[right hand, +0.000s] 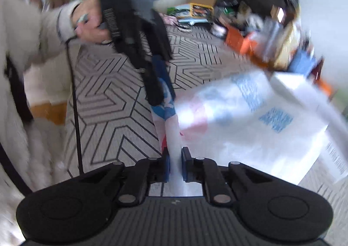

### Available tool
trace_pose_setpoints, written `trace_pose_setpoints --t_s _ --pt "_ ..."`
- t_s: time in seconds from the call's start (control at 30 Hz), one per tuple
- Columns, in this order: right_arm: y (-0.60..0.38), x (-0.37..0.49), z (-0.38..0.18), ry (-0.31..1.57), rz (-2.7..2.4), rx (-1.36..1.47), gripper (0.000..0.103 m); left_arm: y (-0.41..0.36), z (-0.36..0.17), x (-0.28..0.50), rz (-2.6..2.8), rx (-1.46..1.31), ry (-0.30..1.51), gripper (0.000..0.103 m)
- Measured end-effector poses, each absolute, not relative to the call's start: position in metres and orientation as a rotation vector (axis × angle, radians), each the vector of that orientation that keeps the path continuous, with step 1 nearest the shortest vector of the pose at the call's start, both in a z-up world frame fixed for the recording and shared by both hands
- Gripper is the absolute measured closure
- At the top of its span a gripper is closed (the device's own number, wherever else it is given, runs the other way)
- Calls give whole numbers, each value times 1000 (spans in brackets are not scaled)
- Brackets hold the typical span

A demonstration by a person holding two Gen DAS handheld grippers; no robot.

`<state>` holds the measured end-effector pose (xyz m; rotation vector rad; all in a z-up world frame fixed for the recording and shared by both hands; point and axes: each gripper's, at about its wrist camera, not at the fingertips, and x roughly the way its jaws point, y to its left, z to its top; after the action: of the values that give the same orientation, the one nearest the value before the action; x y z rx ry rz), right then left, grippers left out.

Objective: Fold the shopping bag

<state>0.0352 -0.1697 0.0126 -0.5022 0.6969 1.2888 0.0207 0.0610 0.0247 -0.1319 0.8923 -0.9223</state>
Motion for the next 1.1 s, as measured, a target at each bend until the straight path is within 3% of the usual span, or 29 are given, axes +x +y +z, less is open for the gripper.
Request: trace_pose_setpoints --t_s 0.03,0.23,0.37,0.47,0.57,0.63,0.73,0.8,0.87,0.93,1.03,1.1 --pt "-169 42 14 738 1292 -470 93 62 28 16 -943 -130 872 49" --pt "-165 85 13 1098 1311 -186 95 63 34 -2 -967 -79 806 43" --pt "-173 103 -4 1380 1304 86 95 63 23 -5 -979 -85 833 43" --pt "-180 111 -17 1462 1306 199 95 65 3 7 -921 -143 920 44" --pt "-188 115 -22 1466 1309 254 95 76 -7 17 -892 -244 953 51" --pt "-194 118 -25 1468 1311 292 95 85 -10 24 -870 -317 972 64" --pt "-203 121 -30 1471 1313 347 89 89 -14 30 -823 -351 991 72" --pt "-209 116 -26 1411 1331 335 80 87 -15 33 -796 -371 1003 76" --pt "-217 102 -16 1284 1363 270 58 89 -17 35 -780 -409 1018 78" --pt "-226 83 -3 1117 1379 163 46 94 -21 37 -773 -455 1033 78" --pt "-234 47 9 793 1330 -111 45 104 -27 42 -765 -537 1051 79" --pt "-239 27 10 661 1307 -232 50 107 -30 43 -762 -566 1050 79"
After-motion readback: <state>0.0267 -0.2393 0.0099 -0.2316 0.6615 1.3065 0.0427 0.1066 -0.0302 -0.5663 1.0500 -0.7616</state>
